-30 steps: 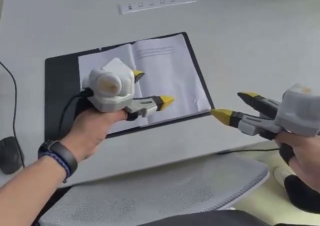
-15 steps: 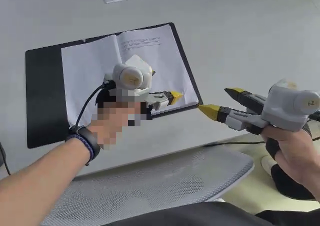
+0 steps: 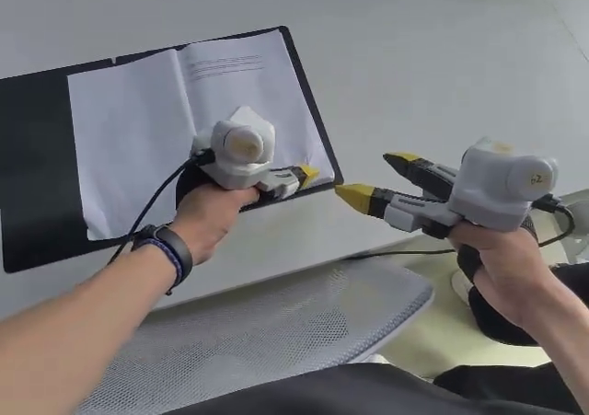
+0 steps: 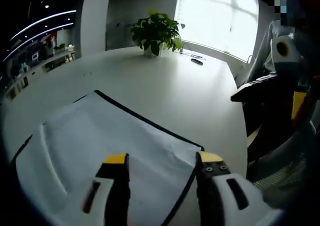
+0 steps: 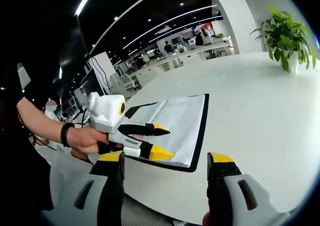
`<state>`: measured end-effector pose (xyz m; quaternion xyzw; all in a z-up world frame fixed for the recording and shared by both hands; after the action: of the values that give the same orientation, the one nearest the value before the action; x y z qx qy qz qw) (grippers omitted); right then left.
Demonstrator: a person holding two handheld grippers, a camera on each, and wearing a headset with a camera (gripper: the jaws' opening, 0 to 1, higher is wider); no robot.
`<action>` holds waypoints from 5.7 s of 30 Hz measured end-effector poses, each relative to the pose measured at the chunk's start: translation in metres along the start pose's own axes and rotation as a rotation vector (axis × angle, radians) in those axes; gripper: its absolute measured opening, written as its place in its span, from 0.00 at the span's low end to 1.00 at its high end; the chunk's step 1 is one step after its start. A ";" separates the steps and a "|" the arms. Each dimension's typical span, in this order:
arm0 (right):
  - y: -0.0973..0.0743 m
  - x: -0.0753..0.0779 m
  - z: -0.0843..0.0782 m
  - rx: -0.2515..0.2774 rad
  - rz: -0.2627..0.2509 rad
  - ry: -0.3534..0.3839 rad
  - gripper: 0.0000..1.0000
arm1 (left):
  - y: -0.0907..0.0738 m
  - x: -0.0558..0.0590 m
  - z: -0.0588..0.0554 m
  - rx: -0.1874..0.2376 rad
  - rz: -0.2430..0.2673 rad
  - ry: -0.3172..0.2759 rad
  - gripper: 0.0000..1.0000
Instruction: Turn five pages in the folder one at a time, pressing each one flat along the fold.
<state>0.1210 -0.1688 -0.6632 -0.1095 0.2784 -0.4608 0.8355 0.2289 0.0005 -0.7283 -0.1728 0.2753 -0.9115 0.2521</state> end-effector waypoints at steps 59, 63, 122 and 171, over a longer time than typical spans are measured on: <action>0.040 0.031 0.008 -0.012 0.052 0.016 0.60 | 0.029 0.029 -0.020 0.081 0.214 0.204 0.01; 0.050 0.033 0.012 -0.012 0.066 0.014 0.60 | 0.028 0.028 -0.021 0.082 0.215 0.206 0.00; 0.129 0.063 -0.001 -0.096 0.107 0.190 0.00 | 0.031 0.023 -0.018 0.100 0.198 0.181 0.00; 0.113 0.043 0.026 -0.034 0.108 0.190 0.00 | -0.054 -0.004 -0.007 0.075 0.055 0.022 0.47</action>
<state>0.2336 -0.1438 -0.7071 -0.0644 0.3699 -0.4186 0.8269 0.2091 0.0444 -0.7026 -0.1456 0.2482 -0.9157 0.2805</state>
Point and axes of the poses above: the centre of the closed fingertips' face, and the gripper's own axes: y roughly forward along the fingers, x roughly to its right, z roughly out of its top, the point moved 10 cm from there along -y, roughly backward along the fingers, and after that the axes turned 2 degrees about -y, right-handed, at the moved point
